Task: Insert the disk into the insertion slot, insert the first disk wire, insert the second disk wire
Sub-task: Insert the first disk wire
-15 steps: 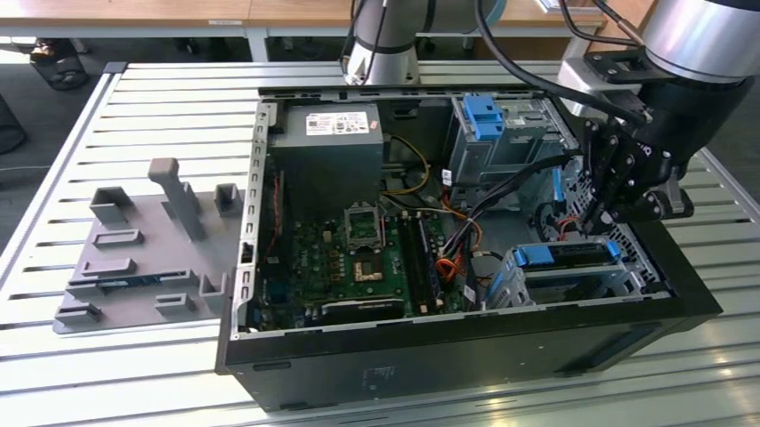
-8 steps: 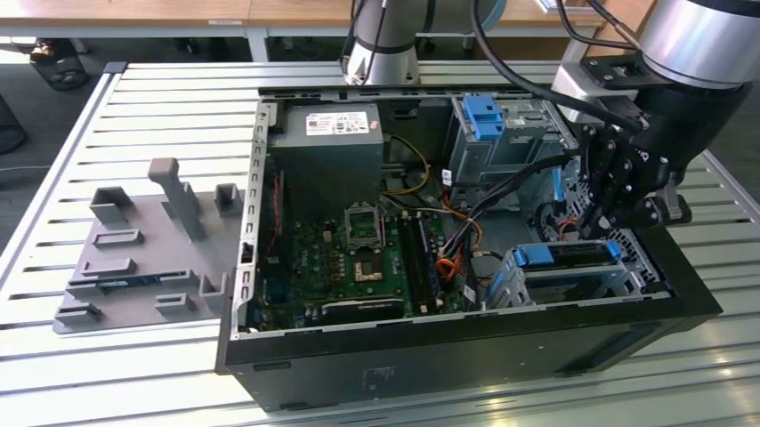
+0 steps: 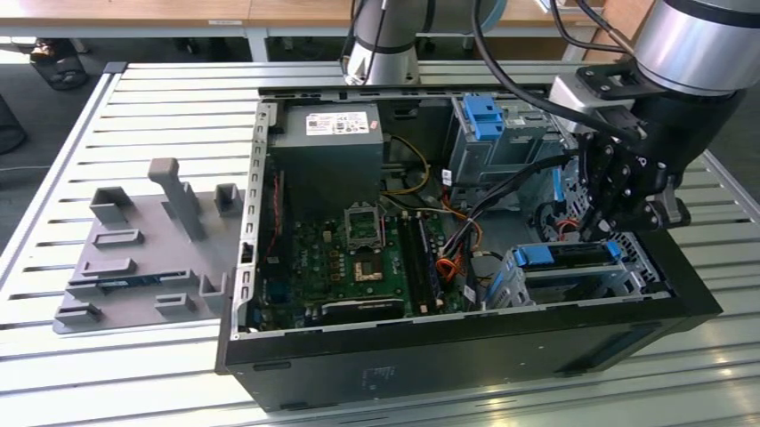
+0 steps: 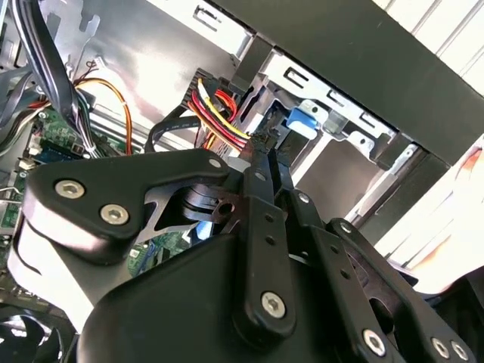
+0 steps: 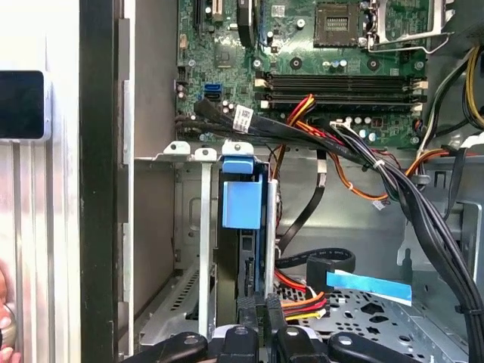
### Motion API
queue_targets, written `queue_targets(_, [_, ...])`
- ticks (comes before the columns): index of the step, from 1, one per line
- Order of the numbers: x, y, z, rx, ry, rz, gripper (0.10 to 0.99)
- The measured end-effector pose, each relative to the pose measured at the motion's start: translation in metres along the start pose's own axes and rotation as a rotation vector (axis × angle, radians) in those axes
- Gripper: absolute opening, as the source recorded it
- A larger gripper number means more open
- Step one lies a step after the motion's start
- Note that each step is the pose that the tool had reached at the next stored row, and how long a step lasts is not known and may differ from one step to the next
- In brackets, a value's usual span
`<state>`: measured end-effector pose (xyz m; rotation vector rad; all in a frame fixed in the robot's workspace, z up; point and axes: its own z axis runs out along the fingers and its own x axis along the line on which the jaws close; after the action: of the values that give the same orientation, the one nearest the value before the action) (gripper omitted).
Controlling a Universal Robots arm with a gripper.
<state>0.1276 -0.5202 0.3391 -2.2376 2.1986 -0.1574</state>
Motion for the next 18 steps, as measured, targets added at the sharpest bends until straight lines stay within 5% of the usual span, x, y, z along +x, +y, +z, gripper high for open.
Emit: queue_targets(18, [0.0037,0.0030,0.0036,0.003,-0.0005,-0.005,0.165])
